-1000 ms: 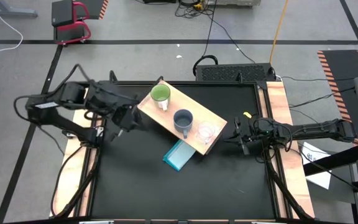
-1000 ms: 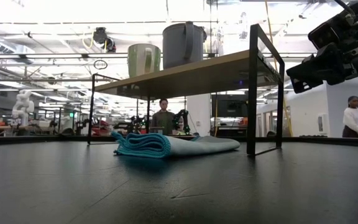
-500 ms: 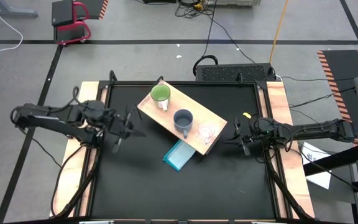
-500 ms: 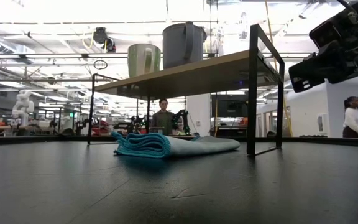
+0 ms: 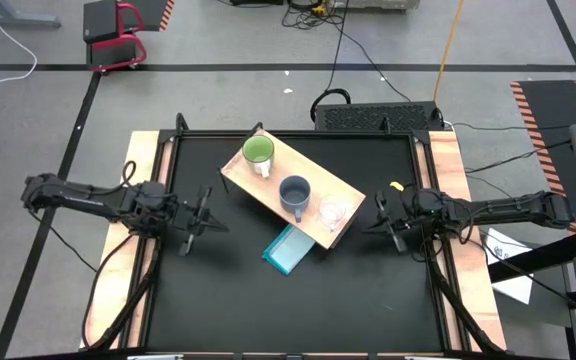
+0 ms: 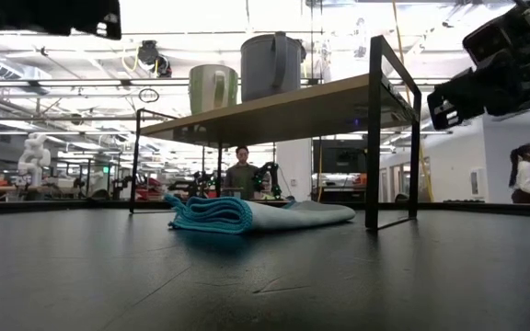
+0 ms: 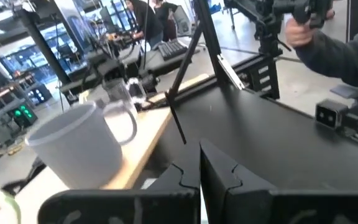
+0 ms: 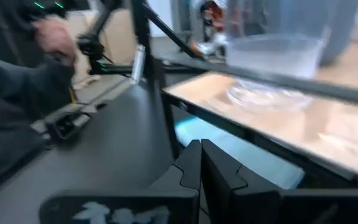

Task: Stack small to large cups/mugs on shelf
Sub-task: Return to Home Position

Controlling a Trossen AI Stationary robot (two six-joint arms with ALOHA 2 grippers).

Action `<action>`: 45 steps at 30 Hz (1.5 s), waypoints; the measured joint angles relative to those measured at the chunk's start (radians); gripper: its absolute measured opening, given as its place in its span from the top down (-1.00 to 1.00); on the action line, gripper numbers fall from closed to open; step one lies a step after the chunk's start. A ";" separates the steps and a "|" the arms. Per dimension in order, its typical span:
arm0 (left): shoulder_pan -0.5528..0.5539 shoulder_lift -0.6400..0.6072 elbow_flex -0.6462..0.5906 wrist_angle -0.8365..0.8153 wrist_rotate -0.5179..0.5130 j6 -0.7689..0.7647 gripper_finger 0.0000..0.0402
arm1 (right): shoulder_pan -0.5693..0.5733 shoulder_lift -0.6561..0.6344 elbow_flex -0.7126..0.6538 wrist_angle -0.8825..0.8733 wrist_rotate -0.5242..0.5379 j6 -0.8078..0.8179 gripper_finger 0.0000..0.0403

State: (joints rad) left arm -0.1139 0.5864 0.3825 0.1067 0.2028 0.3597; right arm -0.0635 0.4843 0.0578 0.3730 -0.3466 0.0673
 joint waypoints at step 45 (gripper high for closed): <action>0.166 -0.365 -0.273 -0.176 0.018 0.001 1.00 | 0.203 -0.391 0.000 -0.220 0.294 -0.130 1.00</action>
State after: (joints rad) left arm 0.0521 0.2211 0.1093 -0.0694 0.2204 0.3607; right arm 0.1399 0.0937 0.0583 0.1534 -0.0522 -0.0626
